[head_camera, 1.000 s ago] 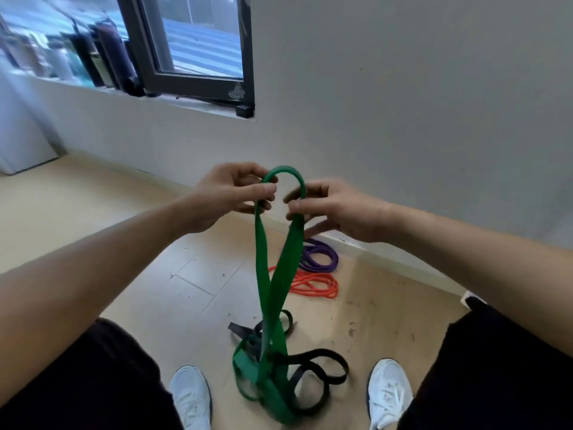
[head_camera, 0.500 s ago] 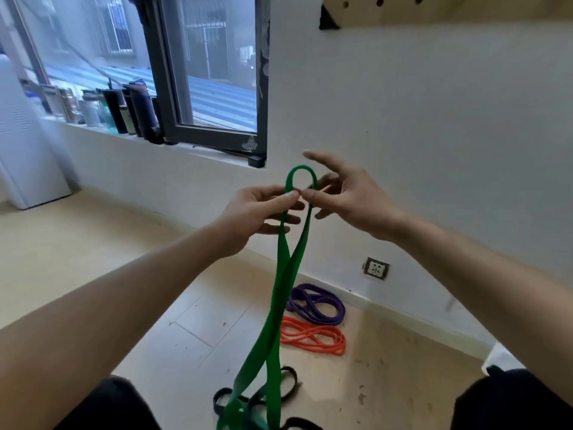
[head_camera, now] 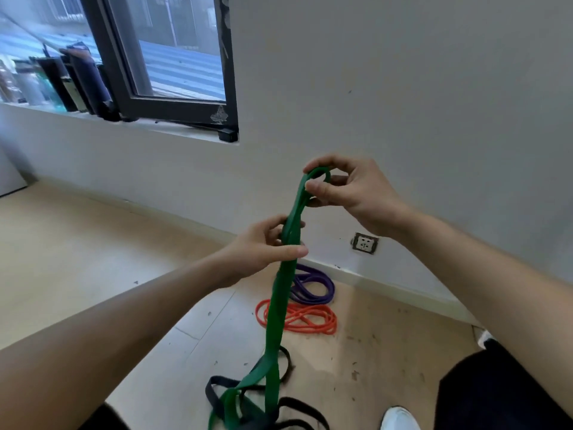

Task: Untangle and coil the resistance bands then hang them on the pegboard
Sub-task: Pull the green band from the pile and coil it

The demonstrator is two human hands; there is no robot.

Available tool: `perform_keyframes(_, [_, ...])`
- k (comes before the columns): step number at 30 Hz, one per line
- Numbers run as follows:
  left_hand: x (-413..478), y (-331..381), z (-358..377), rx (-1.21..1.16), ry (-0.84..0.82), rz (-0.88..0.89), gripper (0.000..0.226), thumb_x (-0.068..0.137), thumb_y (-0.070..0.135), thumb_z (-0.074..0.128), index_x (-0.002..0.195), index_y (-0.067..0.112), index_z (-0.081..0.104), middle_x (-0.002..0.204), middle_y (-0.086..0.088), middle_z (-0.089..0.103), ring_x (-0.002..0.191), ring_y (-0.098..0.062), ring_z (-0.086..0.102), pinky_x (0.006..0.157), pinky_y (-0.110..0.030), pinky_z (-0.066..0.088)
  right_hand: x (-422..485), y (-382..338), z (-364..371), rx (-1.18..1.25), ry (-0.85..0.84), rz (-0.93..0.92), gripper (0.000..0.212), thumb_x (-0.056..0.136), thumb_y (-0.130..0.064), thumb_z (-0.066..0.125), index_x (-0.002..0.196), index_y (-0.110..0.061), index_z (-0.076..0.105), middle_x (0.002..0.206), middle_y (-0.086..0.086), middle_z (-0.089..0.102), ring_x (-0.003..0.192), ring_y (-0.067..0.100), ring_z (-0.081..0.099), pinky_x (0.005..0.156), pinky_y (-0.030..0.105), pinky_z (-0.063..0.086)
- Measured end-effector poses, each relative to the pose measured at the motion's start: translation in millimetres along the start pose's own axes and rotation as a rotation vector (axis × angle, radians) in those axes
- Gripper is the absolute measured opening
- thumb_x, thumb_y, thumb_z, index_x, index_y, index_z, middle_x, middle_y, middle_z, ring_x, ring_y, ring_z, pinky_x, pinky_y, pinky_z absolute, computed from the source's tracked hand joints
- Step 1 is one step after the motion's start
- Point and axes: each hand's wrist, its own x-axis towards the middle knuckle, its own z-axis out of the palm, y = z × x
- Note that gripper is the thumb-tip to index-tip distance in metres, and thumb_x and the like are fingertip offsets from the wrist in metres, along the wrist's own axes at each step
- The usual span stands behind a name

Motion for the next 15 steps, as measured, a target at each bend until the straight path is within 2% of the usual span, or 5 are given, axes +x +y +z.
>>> perform_keyframes(2, [6.4,-7.0,6.6,0.033,-0.023,-0.024,0.04,0.087,0.015,0.078,0.123,0.017,0.061,0.105,-0.009,0.07,0.104,-0.024,0.07,0.089,-0.03,0.059,3.3,1.5,-7.2,0.043,0.041,-0.022,0.017,0.09,-0.004,0.072,0.105,-0.01,0.069,0.107,0.028,0.063,0.092,0.036,0.073,0.083,0.044,0.062])
perform_keyframes(5, [10.9,-17.9,19.7,0.161,-0.084,-0.084,0.024,0.089,0.009,0.075,0.109,0.015,0.064,0.099,-0.01,0.066,0.094,-0.021,0.07,0.081,-0.028,0.059,5.1,1.6,-19.9,0.09,0.102,-0.043,0.016,0.091,-0.001,0.07,0.105,-0.008,0.069,0.108,0.028,0.061,0.091,0.037,0.073,0.081,0.04,0.062])
perform_keyframes(8, [11.5,-25.2,25.9,0.214,-0.154,-0.107,0.016,0.091,0.005,0.072,0.1,0.011,0.061,0.1,-0.015,0.071,0.097,-0.024,0.073,0.083,-0.028,0.059,4.8,3.5,-40.3,0.121,0.165,-0.043,0.016,0.091,0.001,0.068,0.106,-0.006,0.069,0.109,0.024,0.059,0.091,0.042,0.07,0.081,0.04,0.062])
perform_keyframes(12, [11.5,-22.3,13.0,0.182,-0.123,-0.117,0.02,0.092,0.004,0.071,0.109,0.007,0.061,0.084,-0.006,0.073,0.086,-0.023,0.075,0.08,-0.029,0.06,-3.7,17.5,-71.9,0.121,0.188,0.047,0.025,0.086,-0.007,0.072,0.11,-0.003,0.068,0.11,0.022,0.058,0.09,0.038,0.07,0.084,0.042,0.062])
perform_keyframes(15, [10.2,-20.1,0.6,0.198,-0.097,-0.136,0.025,0.091,0.001,0.07,0.114,0.01,0.064,0.084,-0.008,0.075,0.087,-0.026,0.075,0.085,-0.036,0.061,-10.7,33.3,-84.5,0.099,0.178,0.129,0.022,0.089,0.0,0.069,0.111,-0.002,0.067,0.111,0.021,0.058,0.093,0.036,0.07,0.085,0.04,0.062])
